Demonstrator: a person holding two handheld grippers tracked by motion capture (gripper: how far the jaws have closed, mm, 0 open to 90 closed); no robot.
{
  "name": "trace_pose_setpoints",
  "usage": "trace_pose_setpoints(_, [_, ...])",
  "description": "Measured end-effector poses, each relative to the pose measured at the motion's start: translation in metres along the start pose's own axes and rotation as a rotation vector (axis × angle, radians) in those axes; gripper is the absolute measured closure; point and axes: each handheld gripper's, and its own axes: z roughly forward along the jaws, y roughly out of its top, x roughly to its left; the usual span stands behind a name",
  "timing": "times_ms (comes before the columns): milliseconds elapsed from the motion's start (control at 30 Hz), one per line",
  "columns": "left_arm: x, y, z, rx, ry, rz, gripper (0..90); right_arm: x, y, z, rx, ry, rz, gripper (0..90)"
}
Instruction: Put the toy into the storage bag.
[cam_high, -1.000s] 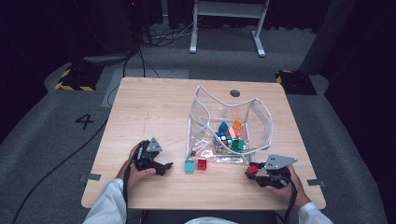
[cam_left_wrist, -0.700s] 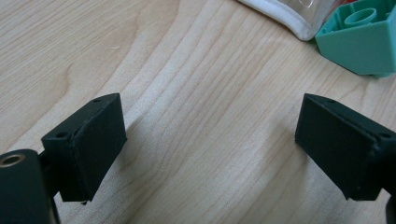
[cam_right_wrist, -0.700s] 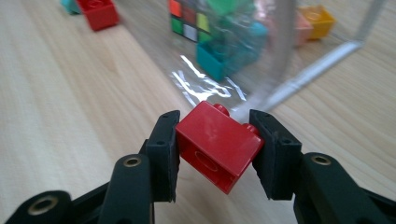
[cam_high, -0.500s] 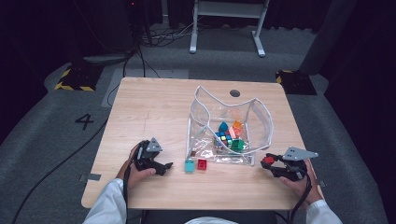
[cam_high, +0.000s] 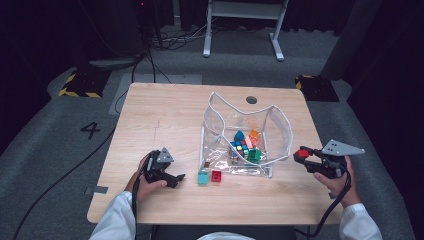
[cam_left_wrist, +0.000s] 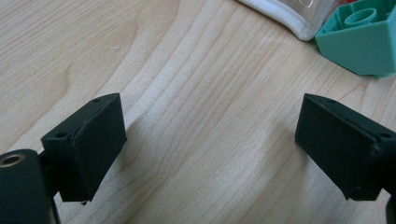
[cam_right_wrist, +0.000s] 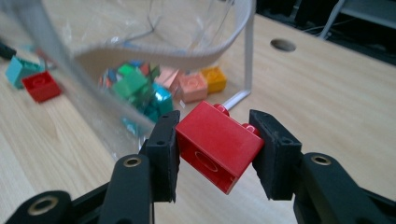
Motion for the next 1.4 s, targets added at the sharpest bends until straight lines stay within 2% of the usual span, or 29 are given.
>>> trace_pose_setpoints(167, [0.000, 0.000, 0.000, 0.000, 0.000, 0.000, 8.8, -0.008, 0.023, -0.004, -0.014, -0.066, -0.034, 55.3])
trace_pose_setpoints(433, [0.000, 0.000, 0.000, 0.000, 0.000, 0.000, 8.8, -0.024, 0.059, -0.002, -0.055, -0.067, -0.041, 55.3])
trace_pose_setpoints(700, [0.000, 0.000, 0.000, 0.000, 0.000, -0.001, 8.8, -0.030, 0.095, -0.001, -0.090, -0.076, -0.053, 55.3])
trace_pose_setpoints(833, [0.000, 0.000, 0.000, 0.000, 0.000, -0.001, 8.8, -0.030, 0.109, 0.002, -0.094, -0.059, -0.054, 55.3])
trace_pose_setpoints(900, [0.000, 0.000, 0.000, 0.000, 0.000, -0.001, 8.8, -0.028, 0.116, 0.006, -0.092, -0.048, -0.074, 55.3])
trace_pose_setpoints(1000, [0.000, 0.000, 0.000, 0.000, 0.000, 0.000, 8.8, -0.022, 0.123, 0.015, -0.080, -0.014, -0.072, 55.3])
trace_pose_setpoints(1067, [0.000, 0.000, 0.000, 0.000, 0.000, 0.000, 8.8, -0.017, 0.127, 0.023, -0.067, -0.009, -0.092, 55.3])
trace_pose_setpoints(1333, [0.000, 0.000, 0.000, 0.000, 0.000, 0.000, 8.8, 0.001, 0.139, 0.045, -0.062, 0.078, -0.136, 55.3])
trace_pose_setpoints(1400, [0.000, 0.000, 0.000, 0.000, 0.000, 0.000, 8.8, 0.006, 0.141, 0.051, -0.049, 0.116, -0.148, 55.3])
